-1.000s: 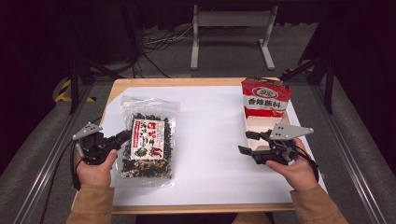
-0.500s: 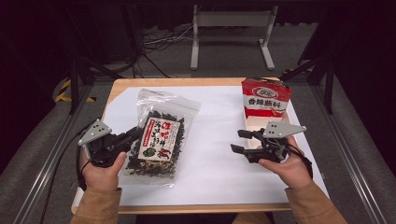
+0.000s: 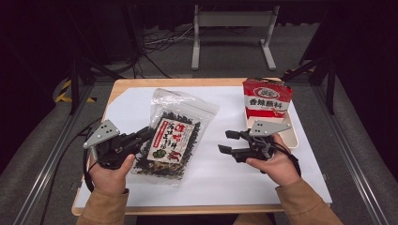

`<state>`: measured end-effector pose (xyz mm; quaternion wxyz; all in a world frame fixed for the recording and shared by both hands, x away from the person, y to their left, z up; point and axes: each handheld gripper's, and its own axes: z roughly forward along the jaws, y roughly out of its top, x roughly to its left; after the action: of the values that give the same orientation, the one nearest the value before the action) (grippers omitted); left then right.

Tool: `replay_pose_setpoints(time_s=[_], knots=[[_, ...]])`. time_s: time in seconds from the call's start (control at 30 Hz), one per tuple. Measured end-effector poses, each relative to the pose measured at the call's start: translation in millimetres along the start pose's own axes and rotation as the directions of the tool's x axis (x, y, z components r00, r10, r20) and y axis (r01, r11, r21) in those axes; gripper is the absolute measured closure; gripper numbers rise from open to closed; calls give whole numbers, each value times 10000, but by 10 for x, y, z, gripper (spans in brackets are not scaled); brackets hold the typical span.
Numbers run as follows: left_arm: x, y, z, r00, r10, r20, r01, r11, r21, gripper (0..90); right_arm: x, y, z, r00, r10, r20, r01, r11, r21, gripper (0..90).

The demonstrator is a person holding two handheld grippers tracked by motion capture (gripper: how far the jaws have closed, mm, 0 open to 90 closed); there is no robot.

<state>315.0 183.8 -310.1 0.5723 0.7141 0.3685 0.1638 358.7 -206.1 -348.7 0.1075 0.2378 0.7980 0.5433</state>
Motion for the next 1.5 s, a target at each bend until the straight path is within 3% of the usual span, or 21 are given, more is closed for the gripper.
replay_pose_setpoints(time_s=[0.4, 0.6, 0.93, 1.07, 1.1, 1.13, 1.5], knots=[[-184, 33, 115, 9970, 321, 699, -305, 9993, -234, 841, 2, -28, 280, 9949, 739, -690, -737, 9973, 63, 370], [-208, -3, 134, 9934, 369, 1088, -319, 9984, -469, 838, 43, -19, 330, 9938, 664, -893, -686, 9974, -214, 385], [-166, -42, 144, 9896, 250, 1416, -168, 9981, -586, 832, 32, -8, 340, 9867, 955, -1318, -1059, 9916, -746, 492], [-151, -55, 155, 9901, 277, 1380, -206, 9984, -521, 832, 28, -2, 320, 9855, 819, -1486, -912, 9942, -573, 593], [-150, -57, 157, 9898, 261, 1398, -192, 9985, -506, 831, 12, 4, 289, 9793, 859, -1832, -943, 9948, -376, 686], [-152, -58, 158, 9901, 245, 1382, -177, 9986, -504, 831, 7, 9, 276, 9756, 946, -1983, -1014, 9945, -245, 705], [-121, -75, 177, 9893, 47, 1460, 13, 9992, -405, 811, 11, 39, 181, 9572, 1305, -2585, -1307, 9913, 167, 789]])
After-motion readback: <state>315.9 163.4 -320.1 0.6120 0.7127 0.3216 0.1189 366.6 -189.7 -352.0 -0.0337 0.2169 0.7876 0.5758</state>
